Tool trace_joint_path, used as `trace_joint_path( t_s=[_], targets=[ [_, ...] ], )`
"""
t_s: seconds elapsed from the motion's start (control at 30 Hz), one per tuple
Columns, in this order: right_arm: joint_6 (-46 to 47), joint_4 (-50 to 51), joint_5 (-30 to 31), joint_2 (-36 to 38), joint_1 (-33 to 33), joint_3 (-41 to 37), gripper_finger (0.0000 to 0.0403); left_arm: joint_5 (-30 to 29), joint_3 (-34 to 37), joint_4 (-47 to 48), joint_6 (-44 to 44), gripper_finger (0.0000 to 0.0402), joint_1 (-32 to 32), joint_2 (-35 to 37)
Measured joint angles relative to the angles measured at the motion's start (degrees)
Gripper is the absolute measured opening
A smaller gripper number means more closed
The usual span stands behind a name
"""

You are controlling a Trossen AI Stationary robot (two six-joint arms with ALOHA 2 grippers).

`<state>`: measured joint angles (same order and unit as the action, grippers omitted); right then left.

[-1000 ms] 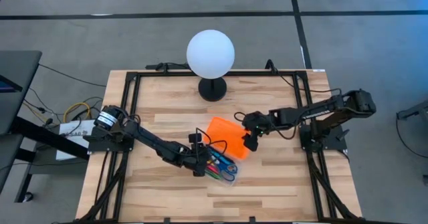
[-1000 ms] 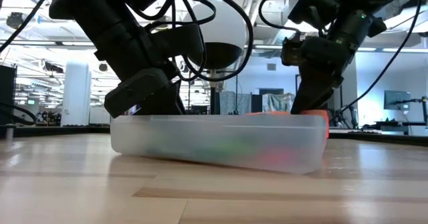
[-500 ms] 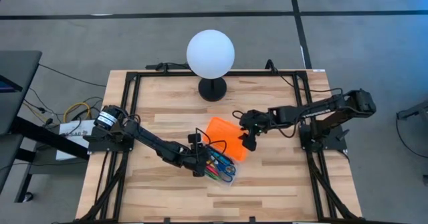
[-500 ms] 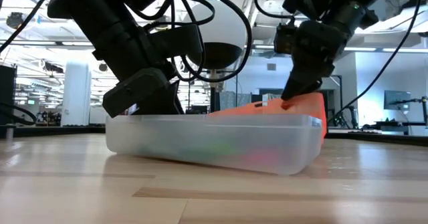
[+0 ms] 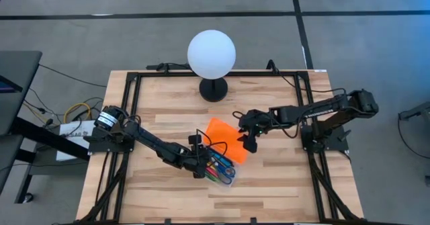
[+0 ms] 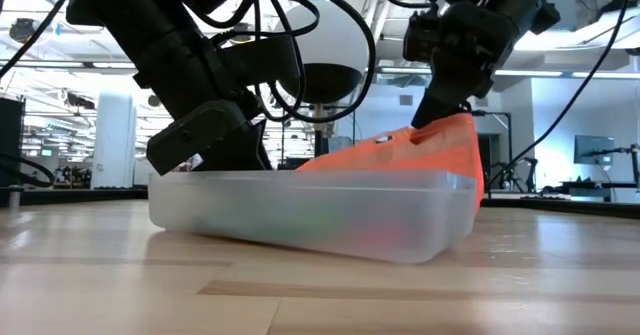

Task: Pick & place school supplies into a supply box
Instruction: Close the orange supply box

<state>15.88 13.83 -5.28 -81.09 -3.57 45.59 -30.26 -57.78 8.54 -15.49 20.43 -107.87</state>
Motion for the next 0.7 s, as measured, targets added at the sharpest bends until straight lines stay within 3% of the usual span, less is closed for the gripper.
trace_joint_path(
  t_s=[0.7],
  targets=[
    [3.58, 7.01, -6.05, -0.16, 0.17, 0.29, 0.0153, -1.33, 0.00, -0.52, -1.12, 0.0137, -0.17, -0.09]
  ],
)
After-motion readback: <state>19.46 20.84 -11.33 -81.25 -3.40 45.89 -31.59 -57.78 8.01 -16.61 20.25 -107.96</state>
